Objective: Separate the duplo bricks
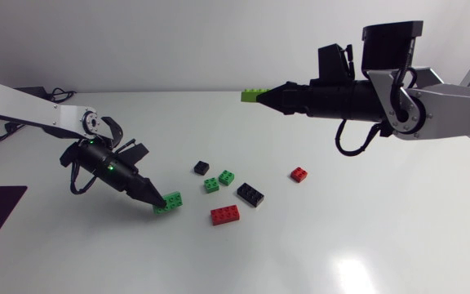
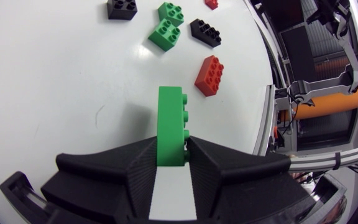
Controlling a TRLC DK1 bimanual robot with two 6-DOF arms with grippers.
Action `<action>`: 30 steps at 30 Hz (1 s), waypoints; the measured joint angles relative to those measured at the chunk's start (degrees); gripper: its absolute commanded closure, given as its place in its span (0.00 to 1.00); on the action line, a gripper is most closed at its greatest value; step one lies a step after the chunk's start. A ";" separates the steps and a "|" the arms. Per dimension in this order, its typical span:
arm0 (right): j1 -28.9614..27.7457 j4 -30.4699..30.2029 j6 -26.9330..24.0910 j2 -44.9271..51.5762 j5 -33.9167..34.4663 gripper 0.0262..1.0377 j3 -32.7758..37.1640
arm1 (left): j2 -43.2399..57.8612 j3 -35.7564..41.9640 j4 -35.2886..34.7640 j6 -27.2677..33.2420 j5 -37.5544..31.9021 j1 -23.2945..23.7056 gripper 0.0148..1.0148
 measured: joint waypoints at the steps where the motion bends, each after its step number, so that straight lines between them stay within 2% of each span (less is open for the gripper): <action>1: -0.04 0.00 0.00 0.00 -0.13 0.92 0.00 | 0.02 0.11 0.00 0.00 0.33 0.07 0.76; 16: -0.55 0.02 0.00 1.40 -0.35 0.92 0.00 | 3.15 2.60 -1.25 0.68 9.84 4.44 0.75; 30: -0.57 0.02 0.00 2.64 -0.98 0.92 0.00 | 9.18 3.26 -1.66 1.70 10.64 6.12 0.74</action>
